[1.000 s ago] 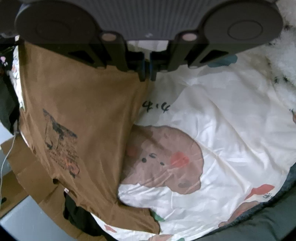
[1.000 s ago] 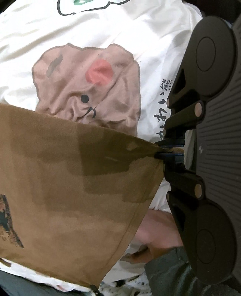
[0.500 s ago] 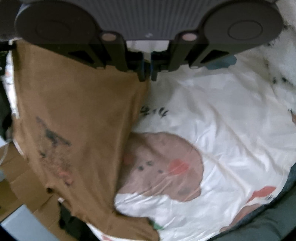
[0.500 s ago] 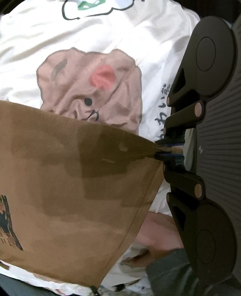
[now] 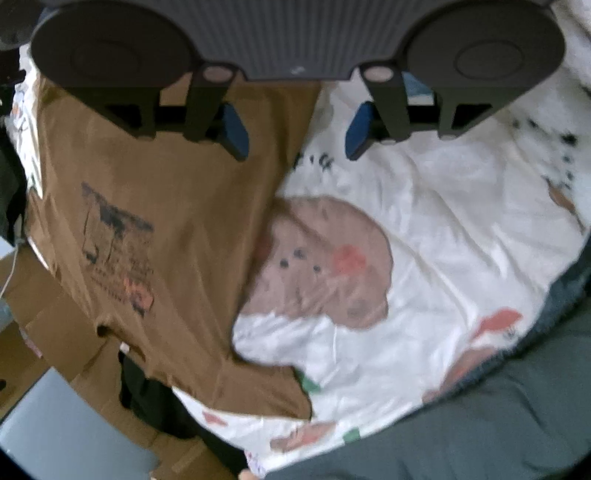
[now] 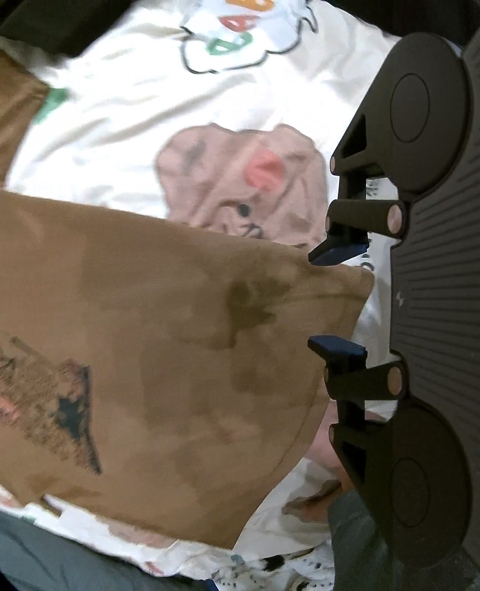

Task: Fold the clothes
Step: 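Lower the T-shirt flat onto the sheet and open both grippers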

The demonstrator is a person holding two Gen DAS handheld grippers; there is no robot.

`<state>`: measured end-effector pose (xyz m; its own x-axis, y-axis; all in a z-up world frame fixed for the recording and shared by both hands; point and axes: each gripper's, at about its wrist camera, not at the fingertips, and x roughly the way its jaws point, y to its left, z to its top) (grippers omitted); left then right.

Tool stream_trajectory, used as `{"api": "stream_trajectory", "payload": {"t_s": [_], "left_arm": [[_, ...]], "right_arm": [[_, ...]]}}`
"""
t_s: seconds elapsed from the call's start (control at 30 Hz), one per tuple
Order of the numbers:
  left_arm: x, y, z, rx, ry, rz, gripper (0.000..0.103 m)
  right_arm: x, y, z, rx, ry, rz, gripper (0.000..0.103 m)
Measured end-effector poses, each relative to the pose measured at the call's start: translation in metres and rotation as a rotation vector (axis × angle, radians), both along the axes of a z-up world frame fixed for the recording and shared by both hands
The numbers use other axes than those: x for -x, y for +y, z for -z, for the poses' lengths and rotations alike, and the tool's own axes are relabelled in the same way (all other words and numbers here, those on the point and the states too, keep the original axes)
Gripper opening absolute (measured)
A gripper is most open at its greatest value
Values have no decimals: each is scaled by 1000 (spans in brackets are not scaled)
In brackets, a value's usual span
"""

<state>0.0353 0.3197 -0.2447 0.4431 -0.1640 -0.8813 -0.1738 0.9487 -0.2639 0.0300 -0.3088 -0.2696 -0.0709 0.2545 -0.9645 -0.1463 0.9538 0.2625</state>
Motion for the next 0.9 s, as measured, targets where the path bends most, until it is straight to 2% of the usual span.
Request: {"api": "stream_trajectory", "payload": {"t_s": [0.07,0.23,0.47,0.8,0.9], "left_arm": [[-1,-1,-9,-8,-14,1,66],[-7,-11,-52,-61,-59,39,68],[-13,-23,-83,-72,-131,48,68],[-39,-37,-106,-70,-162,100,69],[-46,-39,-115,-79,-184,102,74]], "right_arm": [[-1,-3,-10,15,-56,14,47],[-5,-14,-37,21,-179,54,47],[-7,-21,-64,63,-313,82,47],[-17,-22,-89,50,-405,127,47],[-20,-20,-95,42,-423,131,47]]}}
